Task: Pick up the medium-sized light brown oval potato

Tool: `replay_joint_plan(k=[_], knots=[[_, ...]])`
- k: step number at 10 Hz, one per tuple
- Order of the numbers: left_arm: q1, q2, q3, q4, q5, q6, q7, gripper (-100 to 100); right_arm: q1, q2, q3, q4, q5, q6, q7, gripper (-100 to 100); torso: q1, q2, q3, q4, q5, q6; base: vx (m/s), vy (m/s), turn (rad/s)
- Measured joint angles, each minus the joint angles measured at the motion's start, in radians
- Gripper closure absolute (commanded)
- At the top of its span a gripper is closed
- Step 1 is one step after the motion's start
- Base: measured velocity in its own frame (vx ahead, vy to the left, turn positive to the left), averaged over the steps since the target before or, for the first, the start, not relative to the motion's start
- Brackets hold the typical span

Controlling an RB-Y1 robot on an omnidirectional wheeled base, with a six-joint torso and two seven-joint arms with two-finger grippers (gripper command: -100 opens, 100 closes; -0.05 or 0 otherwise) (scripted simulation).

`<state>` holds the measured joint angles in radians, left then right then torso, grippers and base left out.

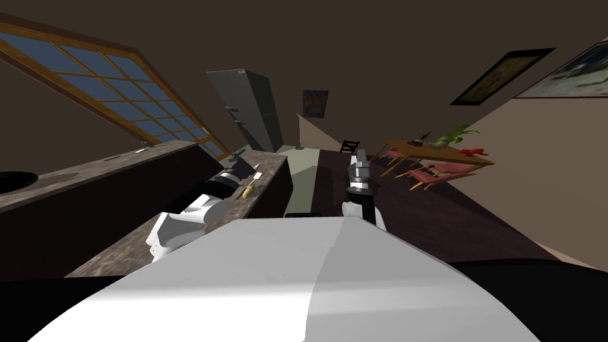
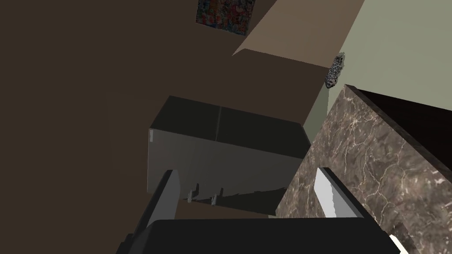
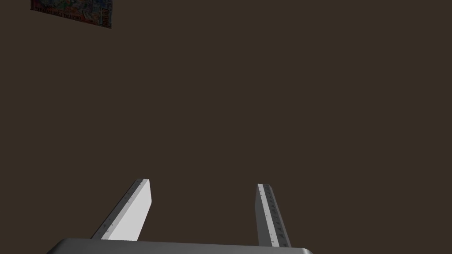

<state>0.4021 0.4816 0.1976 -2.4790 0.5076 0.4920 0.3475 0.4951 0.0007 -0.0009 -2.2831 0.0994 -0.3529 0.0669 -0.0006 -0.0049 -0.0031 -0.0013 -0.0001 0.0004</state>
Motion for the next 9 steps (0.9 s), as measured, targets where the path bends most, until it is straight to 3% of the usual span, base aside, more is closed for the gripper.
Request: replay_joint_plan(k=[4, 6, 9], knots=[[0.009, 0.033, 0.045, -0.008, 0.049, 0.114, 0.056, -100, 0.000, 0.000, 0.000, 0.000, 0.000, 0.000, 0.000, 0, -0.001, 0.000, 0.000, 0.000, 0.000, 0.000, 0.066, -0.036, 0.052], [0.004, 0.037, 0.051, -0.006, 0.055, 0.169, 0.076, -100, 0.000, 0.000, 0.000, 0.000, 0.000, 0.000, 0.000, 0, 0.001, 0.002, 0.001, 0.000, 0.000, 0.000, 0.037, -0.022, 0.030], [0.015, 0.064, 0.092, -0.004, 0.099, 0.257, 0.128, -100, 0.000, 0.000, 0.000, 0.000, 0.000, 0.000, 0.000, 0, -0.001, 0.001, 0.000, 0.000, 0.000, 0.000, 0.066, -0.034, 0.039]])
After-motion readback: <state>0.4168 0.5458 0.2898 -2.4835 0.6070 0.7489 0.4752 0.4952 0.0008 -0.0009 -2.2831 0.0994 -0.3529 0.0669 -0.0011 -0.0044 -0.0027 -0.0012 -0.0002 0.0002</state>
